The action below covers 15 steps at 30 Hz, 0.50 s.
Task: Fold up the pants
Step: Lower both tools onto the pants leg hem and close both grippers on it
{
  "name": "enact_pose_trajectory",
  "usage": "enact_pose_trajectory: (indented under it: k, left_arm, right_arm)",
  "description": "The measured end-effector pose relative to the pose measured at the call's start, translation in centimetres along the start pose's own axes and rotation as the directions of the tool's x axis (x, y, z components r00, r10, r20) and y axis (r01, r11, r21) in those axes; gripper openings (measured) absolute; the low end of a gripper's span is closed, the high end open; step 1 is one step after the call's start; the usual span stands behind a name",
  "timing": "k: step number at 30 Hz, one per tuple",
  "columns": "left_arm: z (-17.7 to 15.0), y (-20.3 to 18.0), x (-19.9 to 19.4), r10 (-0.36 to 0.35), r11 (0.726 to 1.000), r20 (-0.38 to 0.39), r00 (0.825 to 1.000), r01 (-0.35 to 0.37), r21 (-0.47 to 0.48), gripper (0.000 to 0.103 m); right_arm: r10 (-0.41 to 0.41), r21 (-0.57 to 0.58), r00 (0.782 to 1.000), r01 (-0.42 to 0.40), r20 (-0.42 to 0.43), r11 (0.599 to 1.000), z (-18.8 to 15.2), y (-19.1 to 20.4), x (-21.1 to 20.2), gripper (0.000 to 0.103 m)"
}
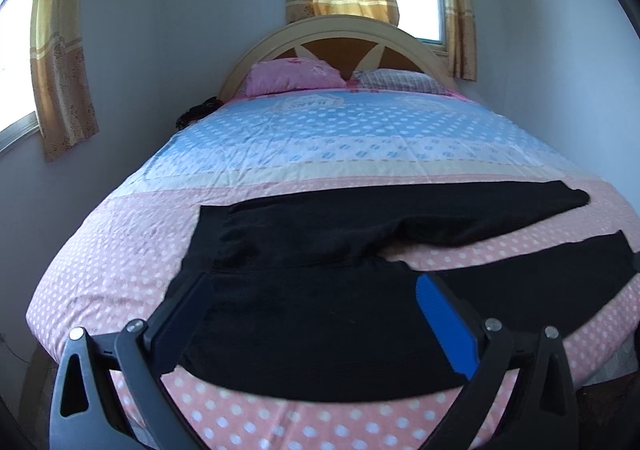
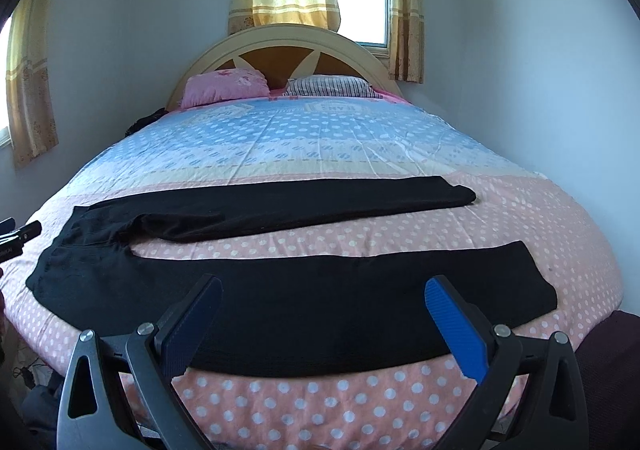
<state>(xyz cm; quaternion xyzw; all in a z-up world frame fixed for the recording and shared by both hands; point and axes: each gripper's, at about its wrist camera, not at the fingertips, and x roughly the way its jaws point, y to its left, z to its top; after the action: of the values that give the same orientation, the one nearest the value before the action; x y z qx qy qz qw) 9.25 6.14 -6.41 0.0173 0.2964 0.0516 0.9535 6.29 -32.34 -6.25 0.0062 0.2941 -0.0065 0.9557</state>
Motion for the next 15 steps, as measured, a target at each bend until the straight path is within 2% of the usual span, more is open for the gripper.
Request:
enact_pose_trajectory:
  k: [2,4,7,9,11,13,15]
  left_arm:
    - [1.2,2.7,3.6,0.058,0.998,-0.047,0.997,-0.058,-0.001,0.103]
    - [1.9,5.2,6.5,0.084,0.996,-0.088,0.993,-0.084,-0.004,0.103]
    - [2.8,9.2,10.7,0.172,0.985,-0.153,0.973,-0.169,0.033,0.103]
    - [3.3,11.6,12.8,0.200,0.980,-0.179,0.963,-0.196,0.041,0.103]
    - [3.8,13.3,14.7,0.196,0.981,-0.206,0.959,-0.195,0.026,0.098]
    - [4.5,14.7,16.3,0.173,0.984,-0.240,0.955,-0.179,-0.005,0.091]
    - [4.9,15.5,18.1,0.126,0.989,-0.266,0.956,-0.143,-0.043,0.088]
  right_arm:
    - [-0.017,0.008,1.000,0.017,-0.009,1.000,0.7,-1.5,1.5,0.102]
    - [-0.025,0.009,0.999,0.026,-0.026,1.000,1.4,-3.0,3.1,0.102]
    - [-0.040,0.010,0.998,0.041,-0.040,0.999,2.3,-5.4,5.4,0.100]
    - [-0.050,0.009,0.996,0.051,-0.078,0.999,3.1,-6.7,7.4,0.085]
    - [-0.026,0.022,0.990,0.029,-0.141,0.999,4.0,-8.1,9.7,0.048]
    - [0.017,0.057,0.983,-0.007,-0.184,0.998,5.0,-9.5,11.9,0.045]
    - [-0.013,0.058,0.984,0.023,-0.178,0.998,6.0,-10.3,13.0,0.045]
